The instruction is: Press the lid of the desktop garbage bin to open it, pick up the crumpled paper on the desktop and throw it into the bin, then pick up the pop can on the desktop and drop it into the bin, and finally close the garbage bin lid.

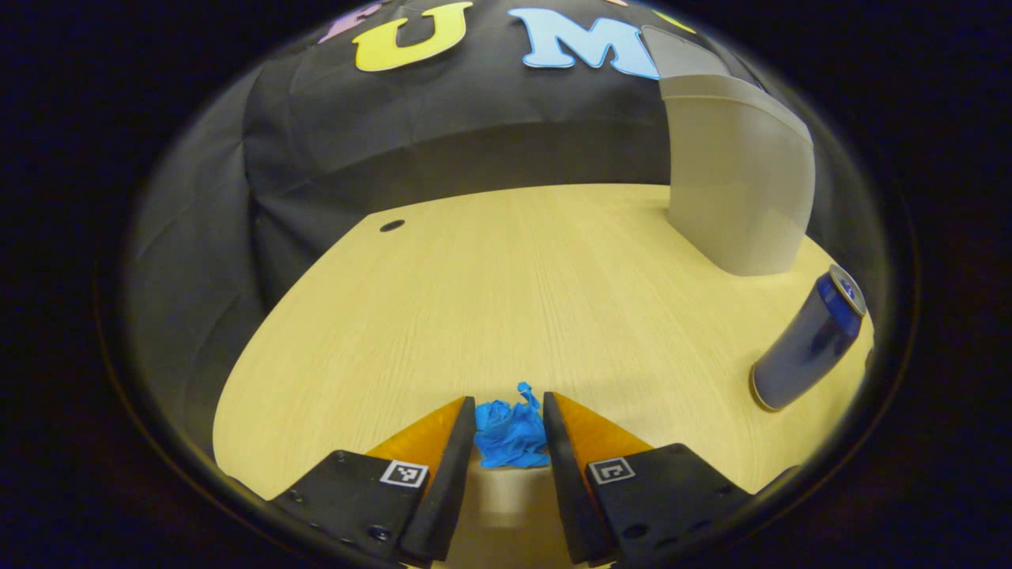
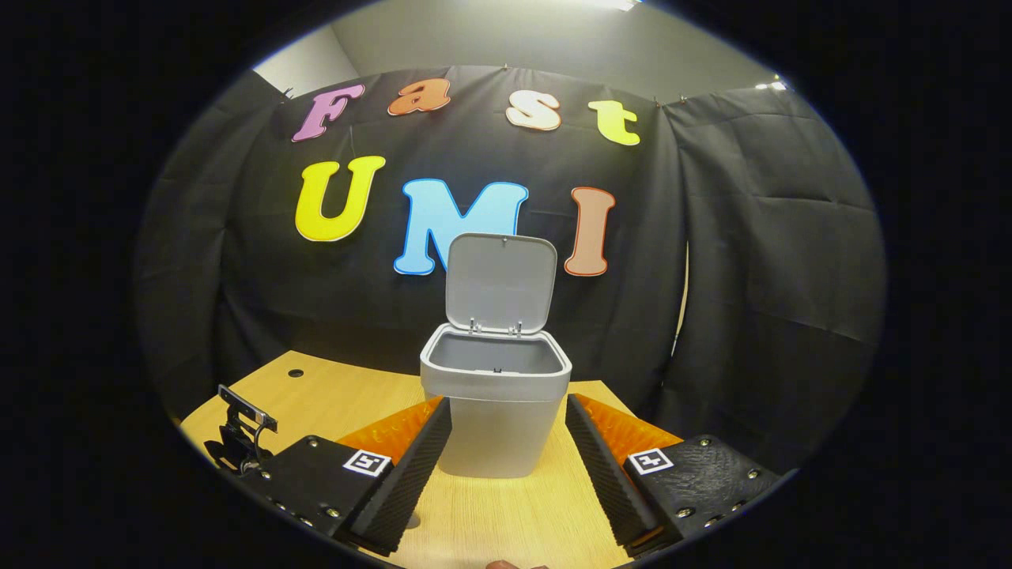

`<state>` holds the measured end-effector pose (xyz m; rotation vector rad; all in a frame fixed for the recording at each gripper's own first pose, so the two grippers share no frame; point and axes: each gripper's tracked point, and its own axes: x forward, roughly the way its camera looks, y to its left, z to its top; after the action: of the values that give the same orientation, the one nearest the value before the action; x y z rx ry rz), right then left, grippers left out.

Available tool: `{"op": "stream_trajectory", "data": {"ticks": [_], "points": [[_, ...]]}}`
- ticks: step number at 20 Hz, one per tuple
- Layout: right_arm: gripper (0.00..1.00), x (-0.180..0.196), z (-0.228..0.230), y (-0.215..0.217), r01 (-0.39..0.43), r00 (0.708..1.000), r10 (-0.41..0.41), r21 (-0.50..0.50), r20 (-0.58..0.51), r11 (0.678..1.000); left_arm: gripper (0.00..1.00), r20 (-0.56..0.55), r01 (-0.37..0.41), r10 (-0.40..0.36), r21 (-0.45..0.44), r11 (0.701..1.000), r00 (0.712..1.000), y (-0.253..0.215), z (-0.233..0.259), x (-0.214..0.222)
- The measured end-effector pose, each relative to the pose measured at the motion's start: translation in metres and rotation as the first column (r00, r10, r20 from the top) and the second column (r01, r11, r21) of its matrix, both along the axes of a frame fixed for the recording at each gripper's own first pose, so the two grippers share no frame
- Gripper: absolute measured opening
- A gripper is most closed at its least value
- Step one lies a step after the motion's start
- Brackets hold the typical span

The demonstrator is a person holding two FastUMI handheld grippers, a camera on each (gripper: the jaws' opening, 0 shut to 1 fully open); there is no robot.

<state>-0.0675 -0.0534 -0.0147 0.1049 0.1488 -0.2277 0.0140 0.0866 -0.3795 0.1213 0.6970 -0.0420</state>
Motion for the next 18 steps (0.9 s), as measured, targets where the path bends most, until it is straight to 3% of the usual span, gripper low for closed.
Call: {"op": "stream_trajectory", "data": {"ticks": [1,3,5,6,7,8,18], "points": [[0.94,0.001,-0.001,0.000,-0.004,1.000,0.004,0.001,-0.003,1.000,0.61,0.009,-0.003,0.003,-0.006,1.000,1.000,-0.002,0.001,0.001],[0.94,0.000,-0.004,0.002,-0.013,1.000,0.013,0.004,-0.006,1.000,0.43,0.016,0.005,-0.005,0.009,1.000,1.000,-0.003,-0.001,0.001],[0.94,0.000,-0.007,0.003,-0.021,1.000,0.021,0.008,-0.012,1.000,0.46,0.054,0.005,-0.007,0.043,0.999,0.999,-0.001,0.000,0.005],[0.94,-0.001,-0.009,0.003,-0.024,1.000,0.024,0.011,-0.014,1.000,0.28,0.053,0.008,-0.011,0.054,0.999,0.999,-0.001,0.001,0.003],[0.94,-0.002,-0.010,0.002,-0.024,1.000,0.025,0.013,-0.015,1.000,0.30,0.077,-0.006,0.001,0.059,0.998,0.997,0.002,0.004,0.005],[0.94,-0.004,-0.011,0.000,-0.022,1.000,0.022,0.015,-0.014,1.000,0.18,0.075,-0.004,0.000,0.042,0.999,0.997,-0.001,0.004,0.003],[0.94,-0.011,-0.009,-0.011,-0.014,1.000,0.013,0.040,0.016,0.999,0.18,0.107,0.009,-0.005,-0.037,0.999,0.994,-0.020,0.040,-0.009]]}}
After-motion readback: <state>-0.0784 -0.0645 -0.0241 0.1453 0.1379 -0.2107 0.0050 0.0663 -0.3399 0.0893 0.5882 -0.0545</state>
